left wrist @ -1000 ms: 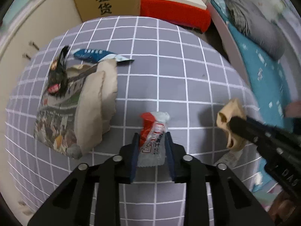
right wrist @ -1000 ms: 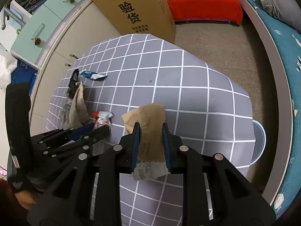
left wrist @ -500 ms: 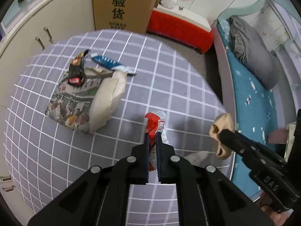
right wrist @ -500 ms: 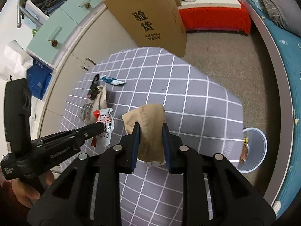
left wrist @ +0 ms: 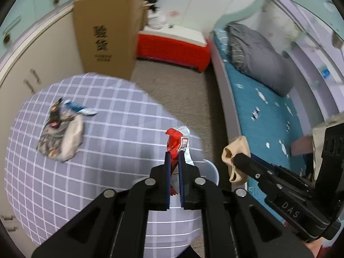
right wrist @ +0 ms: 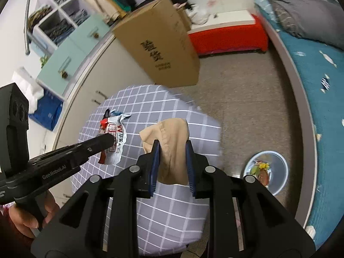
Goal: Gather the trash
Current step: 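Carry the candy wrapper and tan paper with both tools toward the bucket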
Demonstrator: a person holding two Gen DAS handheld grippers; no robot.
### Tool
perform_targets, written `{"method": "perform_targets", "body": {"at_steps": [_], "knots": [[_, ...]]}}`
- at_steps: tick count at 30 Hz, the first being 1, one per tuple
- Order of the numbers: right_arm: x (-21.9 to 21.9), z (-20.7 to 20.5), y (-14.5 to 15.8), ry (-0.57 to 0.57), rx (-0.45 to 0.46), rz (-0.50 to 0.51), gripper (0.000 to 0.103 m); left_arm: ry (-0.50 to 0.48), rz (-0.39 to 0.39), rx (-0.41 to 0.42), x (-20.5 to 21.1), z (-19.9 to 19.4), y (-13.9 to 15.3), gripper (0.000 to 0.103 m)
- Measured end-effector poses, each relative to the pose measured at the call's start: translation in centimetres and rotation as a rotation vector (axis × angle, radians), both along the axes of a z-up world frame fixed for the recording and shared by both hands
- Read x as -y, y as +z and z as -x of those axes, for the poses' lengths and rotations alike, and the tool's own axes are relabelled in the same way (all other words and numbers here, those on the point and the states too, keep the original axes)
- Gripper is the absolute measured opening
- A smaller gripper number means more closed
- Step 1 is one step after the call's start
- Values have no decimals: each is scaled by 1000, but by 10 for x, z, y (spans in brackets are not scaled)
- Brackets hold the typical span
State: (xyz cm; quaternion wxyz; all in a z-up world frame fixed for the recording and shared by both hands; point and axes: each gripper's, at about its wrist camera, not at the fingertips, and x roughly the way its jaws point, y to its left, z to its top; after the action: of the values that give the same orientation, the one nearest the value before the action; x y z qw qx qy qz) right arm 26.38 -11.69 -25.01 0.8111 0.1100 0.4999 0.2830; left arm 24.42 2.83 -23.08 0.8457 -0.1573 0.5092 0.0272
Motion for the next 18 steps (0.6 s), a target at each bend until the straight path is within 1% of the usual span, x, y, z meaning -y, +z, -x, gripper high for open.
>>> {"method": "perform_targets", "body": {"at_steps": [7, 14, 18], "knots": [[74, 6, 10, -117, 17, -8, 23, -125, -10, 37, 76, -19, 16, 6], [146, 16, 12, -240, 23, -7, 23, -242, -4, 47, 146, -35, 20, 6], [178, 21, 11, -297, 20, -10, 23, -294, -7, 51, 177, -41, 20, 6]]}}
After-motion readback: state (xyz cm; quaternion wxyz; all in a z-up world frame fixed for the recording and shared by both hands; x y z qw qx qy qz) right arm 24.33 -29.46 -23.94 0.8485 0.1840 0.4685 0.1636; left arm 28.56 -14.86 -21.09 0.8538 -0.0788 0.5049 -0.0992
